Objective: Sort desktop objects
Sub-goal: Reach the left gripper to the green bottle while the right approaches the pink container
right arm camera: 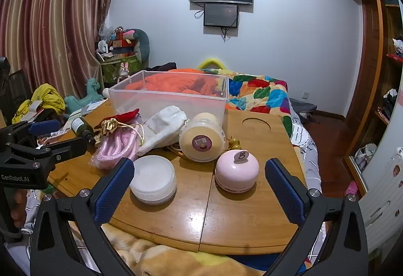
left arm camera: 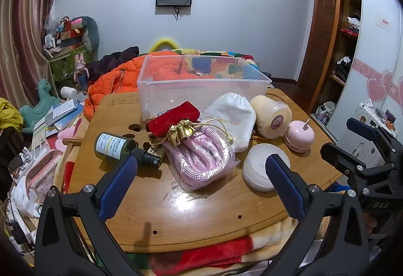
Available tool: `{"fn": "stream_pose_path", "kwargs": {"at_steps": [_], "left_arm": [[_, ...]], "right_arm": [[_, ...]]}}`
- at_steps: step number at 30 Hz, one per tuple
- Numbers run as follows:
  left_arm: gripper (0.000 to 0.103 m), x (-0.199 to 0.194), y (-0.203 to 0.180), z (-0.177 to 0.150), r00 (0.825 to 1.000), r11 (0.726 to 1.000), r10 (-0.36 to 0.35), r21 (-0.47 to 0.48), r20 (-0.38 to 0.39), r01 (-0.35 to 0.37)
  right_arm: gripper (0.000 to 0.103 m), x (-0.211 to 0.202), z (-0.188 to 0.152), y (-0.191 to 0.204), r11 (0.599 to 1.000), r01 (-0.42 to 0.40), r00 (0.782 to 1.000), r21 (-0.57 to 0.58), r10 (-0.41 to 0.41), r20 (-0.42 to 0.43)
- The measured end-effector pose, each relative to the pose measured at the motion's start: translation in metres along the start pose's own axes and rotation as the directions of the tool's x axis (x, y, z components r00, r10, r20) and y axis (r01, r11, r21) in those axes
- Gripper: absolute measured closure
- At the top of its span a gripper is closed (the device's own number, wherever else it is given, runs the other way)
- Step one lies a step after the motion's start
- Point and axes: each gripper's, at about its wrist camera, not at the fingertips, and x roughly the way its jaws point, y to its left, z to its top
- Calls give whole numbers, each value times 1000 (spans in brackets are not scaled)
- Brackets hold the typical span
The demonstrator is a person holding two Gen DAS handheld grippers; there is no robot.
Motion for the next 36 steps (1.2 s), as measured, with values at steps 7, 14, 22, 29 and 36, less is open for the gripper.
{"fn": "stream_pose_path", "kwargs": {"at_steps": [7, 14, 22, 29, 36], "left_arm": [[0, -6, 10, 0, 998, 999, 30, -26, 47, -29], [0, 2, 23, -4, 998, 996, -65, -55, 11, 66], [0, 2, 49, -4, 1000, 999, 2, -39, 23, -1], [0, 26, 77, 0, 999, 1000, 30, 7, -41, -30], [0, 53, 100, 3, 995, 1000, 15, -22, -98, -17]], "right_arm": [[0, 2, -1, -4, 1000, 1, 1000, 17, -1, -8], [0, 2, 0, -11, 999, 17, 1000, 41, -17, -8], [0, 7, 1, -25, 996, 59, 998, 60, -58, -21], [0, 24, -3, -44, 996, 40, 997, 77, -34, -73], [1, 46, -6, -54, 995, 37, 991, 96, -24, -130]]}}
